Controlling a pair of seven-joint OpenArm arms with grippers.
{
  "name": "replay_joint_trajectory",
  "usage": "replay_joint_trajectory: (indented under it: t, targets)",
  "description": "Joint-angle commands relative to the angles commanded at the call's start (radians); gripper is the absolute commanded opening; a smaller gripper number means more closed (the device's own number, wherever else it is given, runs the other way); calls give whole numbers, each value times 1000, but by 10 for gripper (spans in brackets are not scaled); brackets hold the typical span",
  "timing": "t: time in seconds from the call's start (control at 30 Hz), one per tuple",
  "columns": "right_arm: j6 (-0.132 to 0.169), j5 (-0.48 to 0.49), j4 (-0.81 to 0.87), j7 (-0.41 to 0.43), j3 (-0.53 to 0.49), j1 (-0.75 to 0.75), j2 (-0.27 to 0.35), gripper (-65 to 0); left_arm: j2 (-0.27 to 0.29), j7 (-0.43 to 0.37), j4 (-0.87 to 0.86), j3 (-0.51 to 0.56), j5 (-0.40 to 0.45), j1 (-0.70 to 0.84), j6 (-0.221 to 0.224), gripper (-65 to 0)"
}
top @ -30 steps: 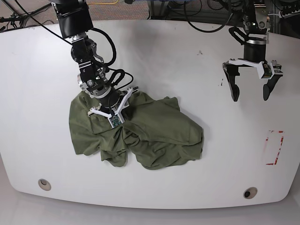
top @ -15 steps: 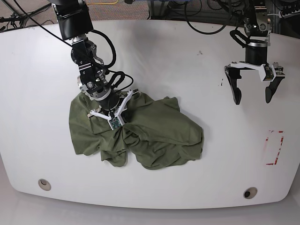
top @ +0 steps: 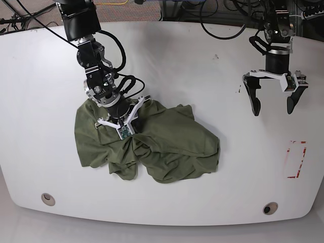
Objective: Fold the T-shirt properly
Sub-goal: 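Lower the open left gripper toward the shirt's opposite edge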
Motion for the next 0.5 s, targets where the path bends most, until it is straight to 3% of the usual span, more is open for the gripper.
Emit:
replay_joint_trajectory:
  t: [0.5]
  targets:
    - [0,2,101,9,7,-25,8,-650,2,45,-91,113,1,-102,12,-71]
